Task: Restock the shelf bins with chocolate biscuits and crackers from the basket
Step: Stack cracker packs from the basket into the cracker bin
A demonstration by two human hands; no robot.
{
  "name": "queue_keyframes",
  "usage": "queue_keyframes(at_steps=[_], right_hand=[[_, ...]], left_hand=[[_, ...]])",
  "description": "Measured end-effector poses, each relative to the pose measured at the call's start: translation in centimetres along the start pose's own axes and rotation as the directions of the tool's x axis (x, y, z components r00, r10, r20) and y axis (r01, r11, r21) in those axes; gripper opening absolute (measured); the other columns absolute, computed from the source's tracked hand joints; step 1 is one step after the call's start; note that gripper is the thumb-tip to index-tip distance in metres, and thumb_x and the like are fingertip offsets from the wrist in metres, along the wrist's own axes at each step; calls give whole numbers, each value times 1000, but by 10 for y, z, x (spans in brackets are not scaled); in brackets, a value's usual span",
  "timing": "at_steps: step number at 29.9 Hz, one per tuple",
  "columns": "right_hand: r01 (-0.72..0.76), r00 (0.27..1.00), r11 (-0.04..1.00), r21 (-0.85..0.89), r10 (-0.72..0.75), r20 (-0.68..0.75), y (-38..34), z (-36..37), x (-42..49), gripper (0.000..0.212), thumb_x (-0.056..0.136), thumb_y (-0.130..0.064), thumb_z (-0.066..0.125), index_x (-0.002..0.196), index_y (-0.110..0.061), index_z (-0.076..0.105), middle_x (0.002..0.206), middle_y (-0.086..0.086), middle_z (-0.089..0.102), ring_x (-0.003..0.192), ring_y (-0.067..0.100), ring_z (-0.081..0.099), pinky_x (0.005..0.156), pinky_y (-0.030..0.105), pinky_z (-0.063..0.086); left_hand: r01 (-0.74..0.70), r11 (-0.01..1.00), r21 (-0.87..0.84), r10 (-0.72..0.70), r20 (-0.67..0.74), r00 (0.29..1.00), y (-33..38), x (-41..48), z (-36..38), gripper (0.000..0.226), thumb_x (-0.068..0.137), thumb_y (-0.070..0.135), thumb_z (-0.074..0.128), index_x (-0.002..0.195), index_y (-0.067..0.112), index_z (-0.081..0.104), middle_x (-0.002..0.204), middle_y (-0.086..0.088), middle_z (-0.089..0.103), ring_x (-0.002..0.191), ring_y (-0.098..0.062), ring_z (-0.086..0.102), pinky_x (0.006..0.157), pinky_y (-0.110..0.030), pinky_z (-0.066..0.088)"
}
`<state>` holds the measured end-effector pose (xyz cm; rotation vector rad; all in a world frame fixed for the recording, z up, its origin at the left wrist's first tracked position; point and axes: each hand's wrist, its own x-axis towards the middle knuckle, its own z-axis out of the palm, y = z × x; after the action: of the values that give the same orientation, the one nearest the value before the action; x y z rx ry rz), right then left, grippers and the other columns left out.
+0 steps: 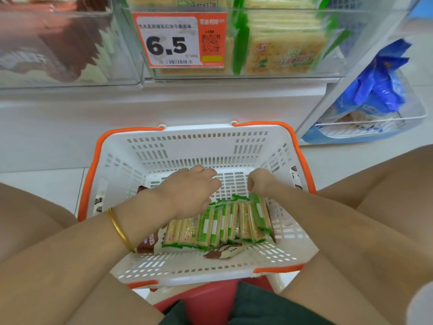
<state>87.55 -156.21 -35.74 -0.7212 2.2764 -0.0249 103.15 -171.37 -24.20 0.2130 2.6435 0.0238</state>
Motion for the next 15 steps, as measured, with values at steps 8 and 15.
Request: queue_keyframes(at_steps=[8, 15], right_hand=[[110, 993, 609, 785, -41, -107, -52, -91, -50, 23, 80, 17, 62, 72, -5, 64, 83, 13, 63, 73, 17, 62, 65, 20, 56], [162, 986, 349, 923, -84, -141, -73, -133, -95, 13, 85, 6, 62, 76, -3, 63, 77, 8, 61, 69, 14, 59, 60, 20, 56]], left_hand=[[234, 819, -524, -290, -26, 957, 9, -5, -18, 79, 85, 55, 59, 143, 16, 24, 144, -5, 31, 130, -21, 36, 104, -39, 38], [129, 638, -759, -398, -183, 899, 5, -21, -53, 36, 81, 14, 66, 108, 23, 45, 116, 2, 50, 96, -17, 56, 81, -37, 51]])
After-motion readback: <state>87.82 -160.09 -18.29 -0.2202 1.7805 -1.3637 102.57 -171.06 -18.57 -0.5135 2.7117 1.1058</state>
